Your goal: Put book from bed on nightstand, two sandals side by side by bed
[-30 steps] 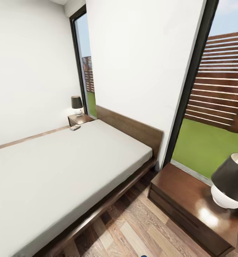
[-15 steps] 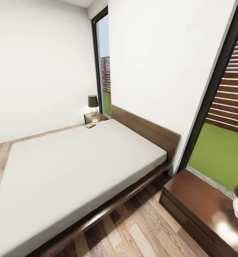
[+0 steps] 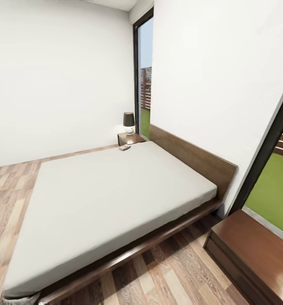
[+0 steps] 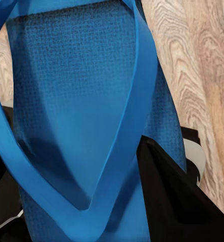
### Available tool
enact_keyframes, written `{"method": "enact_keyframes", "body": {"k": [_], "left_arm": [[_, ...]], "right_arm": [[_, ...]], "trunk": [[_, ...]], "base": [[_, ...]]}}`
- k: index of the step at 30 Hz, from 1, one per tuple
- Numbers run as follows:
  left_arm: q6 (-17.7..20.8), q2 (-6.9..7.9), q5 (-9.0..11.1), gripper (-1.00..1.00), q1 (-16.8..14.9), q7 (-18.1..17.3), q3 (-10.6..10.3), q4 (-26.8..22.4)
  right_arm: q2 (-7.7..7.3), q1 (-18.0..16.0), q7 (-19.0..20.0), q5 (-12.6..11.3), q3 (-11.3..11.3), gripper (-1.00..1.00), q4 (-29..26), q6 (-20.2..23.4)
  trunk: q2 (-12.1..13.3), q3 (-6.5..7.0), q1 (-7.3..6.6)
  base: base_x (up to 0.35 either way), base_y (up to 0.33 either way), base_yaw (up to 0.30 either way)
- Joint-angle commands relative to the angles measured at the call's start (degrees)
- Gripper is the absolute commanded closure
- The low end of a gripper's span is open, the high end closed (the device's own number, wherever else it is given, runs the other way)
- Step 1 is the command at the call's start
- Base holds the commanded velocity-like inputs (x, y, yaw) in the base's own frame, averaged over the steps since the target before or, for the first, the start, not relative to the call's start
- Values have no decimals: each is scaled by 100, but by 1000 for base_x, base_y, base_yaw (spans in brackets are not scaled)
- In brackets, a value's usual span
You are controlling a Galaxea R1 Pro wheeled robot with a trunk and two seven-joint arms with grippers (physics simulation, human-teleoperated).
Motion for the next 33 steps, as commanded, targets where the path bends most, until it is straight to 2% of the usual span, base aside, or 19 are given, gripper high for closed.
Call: {"method": "enact_keyframes", "body": {"k": [1, 33], "left_arm": [[-19, -1, 42, 100, -6, 27, -49, 5], [-20, -1, 42, 100, -6, 27, -49, 6]], "right_arm": [[0, -2, 30, 33, -47, 100, -6, 22], [11, -2, 29, 51, -36, 100, 69, 22]], "trunk": [[-12, -12, 3], [-12, -12, 3]], "base": [[0, -1, 286], [0, 0, 286]]}}
